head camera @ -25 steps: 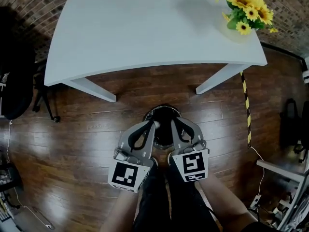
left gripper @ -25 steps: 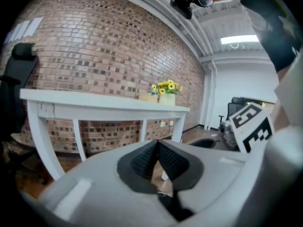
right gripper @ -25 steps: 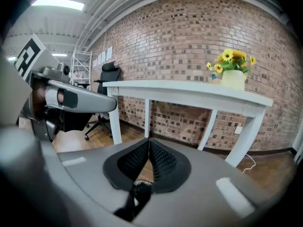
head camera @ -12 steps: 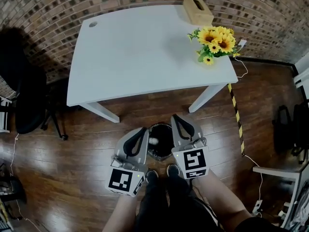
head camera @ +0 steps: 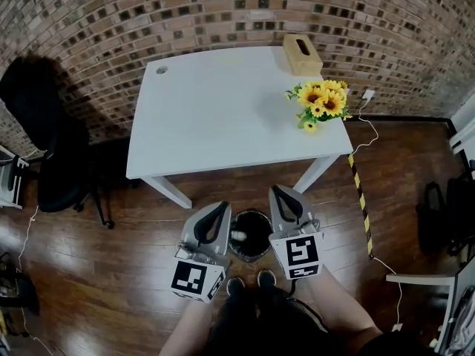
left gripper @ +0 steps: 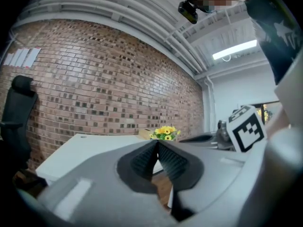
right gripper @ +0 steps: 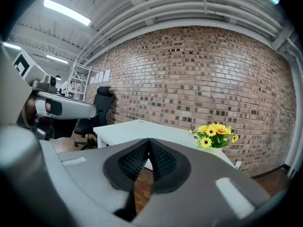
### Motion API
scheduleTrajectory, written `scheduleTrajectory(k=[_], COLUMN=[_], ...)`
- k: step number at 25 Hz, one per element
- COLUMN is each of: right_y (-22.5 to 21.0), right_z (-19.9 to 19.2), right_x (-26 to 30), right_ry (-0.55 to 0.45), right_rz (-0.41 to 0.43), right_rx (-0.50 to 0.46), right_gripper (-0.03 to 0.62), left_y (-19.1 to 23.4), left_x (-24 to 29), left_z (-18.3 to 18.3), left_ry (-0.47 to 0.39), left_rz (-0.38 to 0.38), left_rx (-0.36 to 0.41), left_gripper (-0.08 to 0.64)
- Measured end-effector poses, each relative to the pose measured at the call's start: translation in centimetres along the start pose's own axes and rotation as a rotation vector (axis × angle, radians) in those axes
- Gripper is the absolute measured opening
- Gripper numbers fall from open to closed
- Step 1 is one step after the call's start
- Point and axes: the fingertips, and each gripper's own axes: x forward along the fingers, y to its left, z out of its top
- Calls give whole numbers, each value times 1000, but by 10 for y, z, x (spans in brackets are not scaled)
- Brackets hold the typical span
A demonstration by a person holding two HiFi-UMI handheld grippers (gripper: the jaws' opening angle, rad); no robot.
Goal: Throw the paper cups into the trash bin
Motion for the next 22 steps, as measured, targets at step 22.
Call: scheduleTrajectory(k=[22], right_y=[-4], right_z=[98], right_x=[-38], right_ry=[-205], right_rz=[2], right_rx=[-25], right_gripper=[8], left_y=[-22], left_x=[-4], left_z=[81], left_ry=[-125], left_rz=[-14], left_rx=[75], left_gripper=[4])
